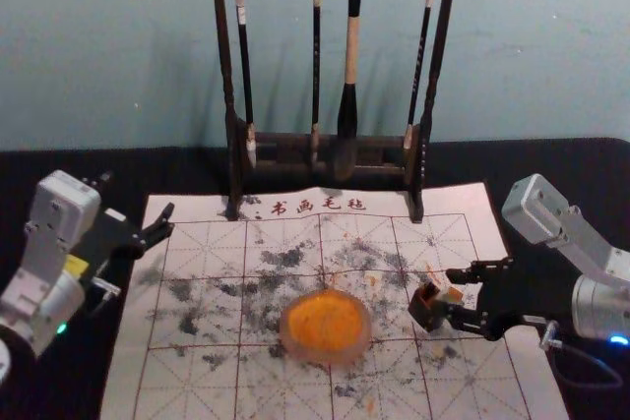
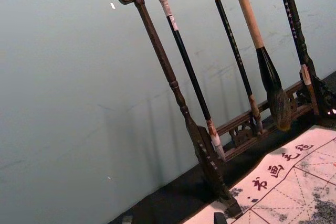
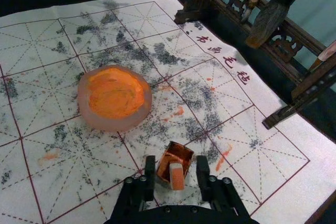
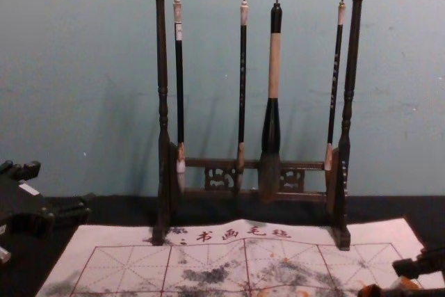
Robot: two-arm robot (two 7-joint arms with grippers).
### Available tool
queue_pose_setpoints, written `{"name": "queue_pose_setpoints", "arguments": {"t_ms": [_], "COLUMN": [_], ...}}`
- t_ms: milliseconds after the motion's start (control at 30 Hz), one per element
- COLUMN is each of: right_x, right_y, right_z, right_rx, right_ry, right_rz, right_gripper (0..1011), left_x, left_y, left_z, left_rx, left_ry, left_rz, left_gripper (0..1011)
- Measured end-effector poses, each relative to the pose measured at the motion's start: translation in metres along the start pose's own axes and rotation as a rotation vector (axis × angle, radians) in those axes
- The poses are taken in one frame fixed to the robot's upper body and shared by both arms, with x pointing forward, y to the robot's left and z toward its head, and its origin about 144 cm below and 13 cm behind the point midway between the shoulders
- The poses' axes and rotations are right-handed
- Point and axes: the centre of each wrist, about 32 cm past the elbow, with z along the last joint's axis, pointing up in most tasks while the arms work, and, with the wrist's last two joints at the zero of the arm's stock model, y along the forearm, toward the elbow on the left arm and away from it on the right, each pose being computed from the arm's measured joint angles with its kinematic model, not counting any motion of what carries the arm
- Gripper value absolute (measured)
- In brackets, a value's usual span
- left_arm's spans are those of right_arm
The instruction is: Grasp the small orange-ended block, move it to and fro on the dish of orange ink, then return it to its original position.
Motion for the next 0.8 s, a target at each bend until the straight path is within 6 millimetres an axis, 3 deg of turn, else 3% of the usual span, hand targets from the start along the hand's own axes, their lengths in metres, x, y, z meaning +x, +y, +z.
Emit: {"name": "queue_pose_setpoints", "arguments": {"t_ms": [433,633,800], "right_x": [0.0000,0.0000,-0.0016], "right_y": [0.0000,0.0000,-0.0012], "right_z": [0.0000,0.0000,-0.0006], "right_rx": [0.000,0.000,0.026], "right_ry": [0.000,0.000,-0.005], "right_rz": [0.000,0.000,-0.009], "right_gripper": [870,1002,1000], "left_x": [0.0000,0.0000,0.0000], "left_y": [0.0000,0.0000,0.0000], "left_z": [0.0000,0.0000,0.0000], "left_rx": [0.000,0.000,0.000], "left_ry": [0.000,0.000,0.000], "left_rz": [0.000,0.000,0.000], "left_gripper": [1001,1001,1001]}}
